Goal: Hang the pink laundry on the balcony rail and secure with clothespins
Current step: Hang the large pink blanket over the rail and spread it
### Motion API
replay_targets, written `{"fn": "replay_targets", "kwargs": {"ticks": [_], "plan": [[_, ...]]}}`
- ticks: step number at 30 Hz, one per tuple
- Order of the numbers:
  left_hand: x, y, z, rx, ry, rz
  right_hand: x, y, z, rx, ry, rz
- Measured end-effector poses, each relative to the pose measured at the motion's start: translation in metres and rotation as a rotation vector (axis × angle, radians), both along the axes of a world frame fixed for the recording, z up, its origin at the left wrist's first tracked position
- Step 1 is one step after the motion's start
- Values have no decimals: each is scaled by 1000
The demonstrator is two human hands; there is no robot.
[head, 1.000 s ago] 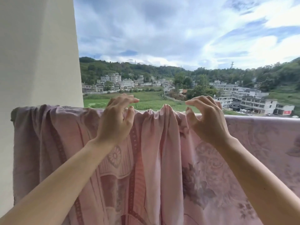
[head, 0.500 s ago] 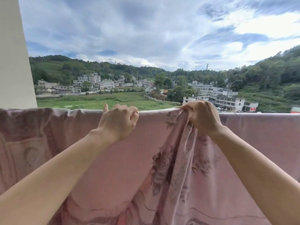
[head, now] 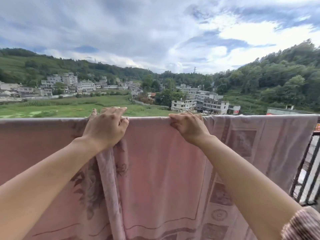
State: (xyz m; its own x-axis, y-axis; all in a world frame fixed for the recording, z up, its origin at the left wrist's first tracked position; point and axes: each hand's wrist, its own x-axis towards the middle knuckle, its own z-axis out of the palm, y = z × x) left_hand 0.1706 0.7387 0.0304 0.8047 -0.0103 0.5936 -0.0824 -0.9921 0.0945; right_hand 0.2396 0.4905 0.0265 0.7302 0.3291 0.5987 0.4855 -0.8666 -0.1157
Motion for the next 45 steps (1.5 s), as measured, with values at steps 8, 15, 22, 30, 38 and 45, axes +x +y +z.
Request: {"fn": "replay_targets", "kwargs": {"ticks": [8, 15, 22, 30, 38, 45], "plan": [[54, -138, -12, 95, -12, 0, 44, -105, 2, 155, -103, 163], [106, -270, -4, 11, -87, -60, 70, -189, 13, 15, -76, 301], [134, -344, -8, -31, -191, 19, 118, -285, -3, -92, -154, 366], [148, -472, -21, -56, -92, 140, 161, -416, -3, -202, -249, 413], [200, -644, -20, -144, -34, 169, 218, -636, -1, -226, -172, 217], [241, -739, -18, -136, -72, 178, 256, -777, 0, -214, -102, 95]]}}
